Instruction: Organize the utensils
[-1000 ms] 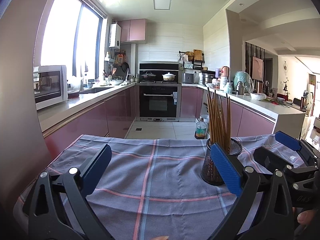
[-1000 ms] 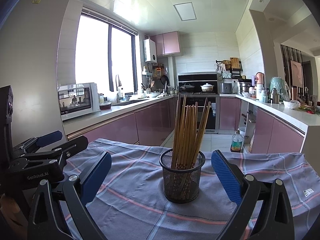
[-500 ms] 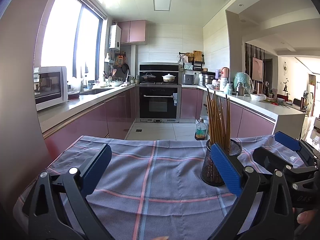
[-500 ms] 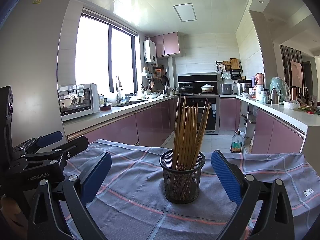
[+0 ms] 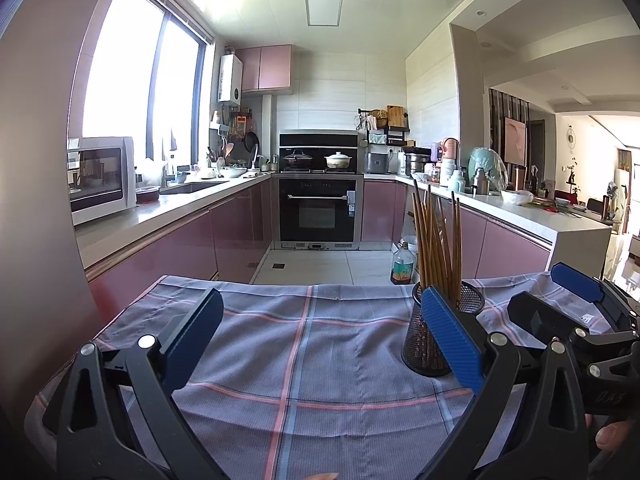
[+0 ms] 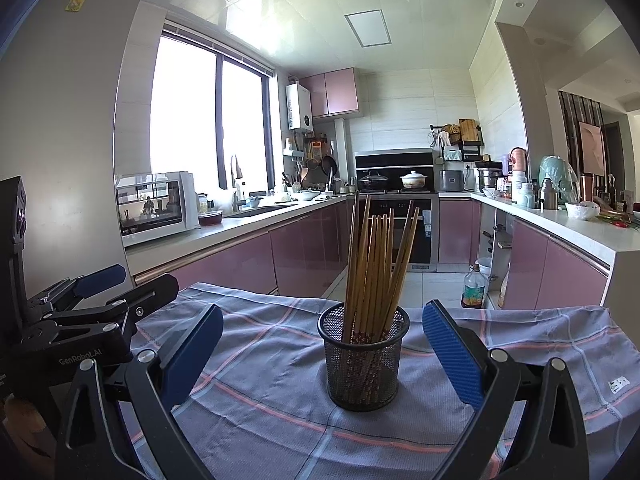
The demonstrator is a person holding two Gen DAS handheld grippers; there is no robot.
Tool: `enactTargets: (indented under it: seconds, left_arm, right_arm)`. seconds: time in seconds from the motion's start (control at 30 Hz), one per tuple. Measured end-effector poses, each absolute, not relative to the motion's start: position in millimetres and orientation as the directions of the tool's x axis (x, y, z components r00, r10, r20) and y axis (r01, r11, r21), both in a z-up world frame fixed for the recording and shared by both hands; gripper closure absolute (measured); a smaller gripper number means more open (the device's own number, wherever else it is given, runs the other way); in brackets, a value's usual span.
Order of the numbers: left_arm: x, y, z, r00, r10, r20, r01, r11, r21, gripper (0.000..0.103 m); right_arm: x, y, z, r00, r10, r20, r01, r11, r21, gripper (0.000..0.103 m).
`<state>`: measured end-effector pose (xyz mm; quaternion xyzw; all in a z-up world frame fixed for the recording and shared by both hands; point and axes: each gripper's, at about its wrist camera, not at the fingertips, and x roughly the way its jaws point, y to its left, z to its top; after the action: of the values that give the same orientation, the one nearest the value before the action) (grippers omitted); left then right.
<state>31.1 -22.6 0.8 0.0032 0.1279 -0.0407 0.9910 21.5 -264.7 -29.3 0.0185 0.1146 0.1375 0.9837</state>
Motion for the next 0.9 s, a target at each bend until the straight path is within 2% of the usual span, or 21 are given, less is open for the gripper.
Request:
enactTargets:
  seconds: [0.9]
  left_arm:
    - [35.0,-25.2,-2.2,0.967,-0.077,-0.243,0.08,0.997,0.0,0.005]
  right_arm:
    - [23.9,-265.9,-30.1,0.941,0.272,-0.203,-0.264,0.962,0.066,0.007]
